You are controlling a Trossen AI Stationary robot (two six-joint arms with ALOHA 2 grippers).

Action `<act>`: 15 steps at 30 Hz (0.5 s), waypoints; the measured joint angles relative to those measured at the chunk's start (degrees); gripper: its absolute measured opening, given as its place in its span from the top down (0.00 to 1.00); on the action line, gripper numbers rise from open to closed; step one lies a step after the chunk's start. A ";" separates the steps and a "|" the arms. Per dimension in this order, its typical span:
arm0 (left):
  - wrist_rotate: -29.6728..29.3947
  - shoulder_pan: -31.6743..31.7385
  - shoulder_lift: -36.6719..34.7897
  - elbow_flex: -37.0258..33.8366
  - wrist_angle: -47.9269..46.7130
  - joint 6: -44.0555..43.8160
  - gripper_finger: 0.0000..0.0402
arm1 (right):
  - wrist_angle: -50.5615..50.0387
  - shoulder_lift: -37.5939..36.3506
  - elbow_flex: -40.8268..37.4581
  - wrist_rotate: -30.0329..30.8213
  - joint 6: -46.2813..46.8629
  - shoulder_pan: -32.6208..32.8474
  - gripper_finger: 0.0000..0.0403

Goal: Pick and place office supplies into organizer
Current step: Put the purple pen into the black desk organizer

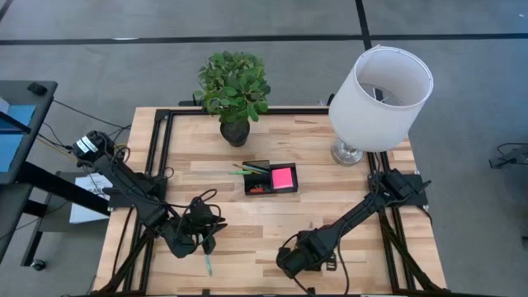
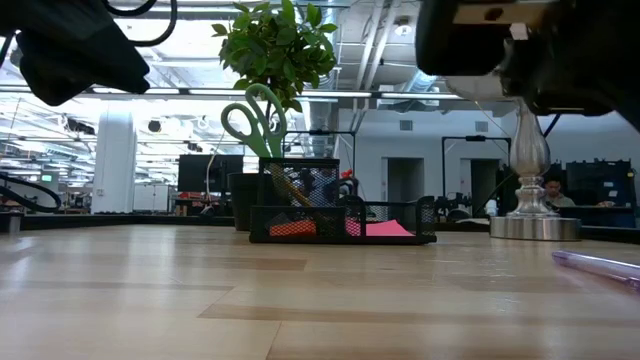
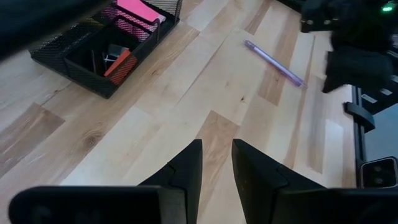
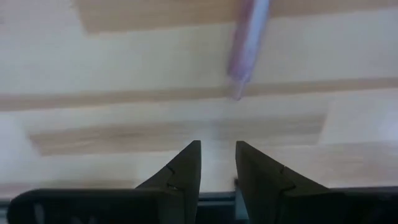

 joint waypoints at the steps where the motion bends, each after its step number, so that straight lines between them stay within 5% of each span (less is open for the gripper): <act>1: 0.00 0.00 0.00 0.00 0.02 0.00 0.80 | -0.02 0.02 0.04 -0.08 0.01 -0.04 0.76; 15: 0.84 0.13 0.00 0.02 -0.61 0.00 0.80 | -0.11 0.56 -0.10 -0.30 4.49 -0.03 0.77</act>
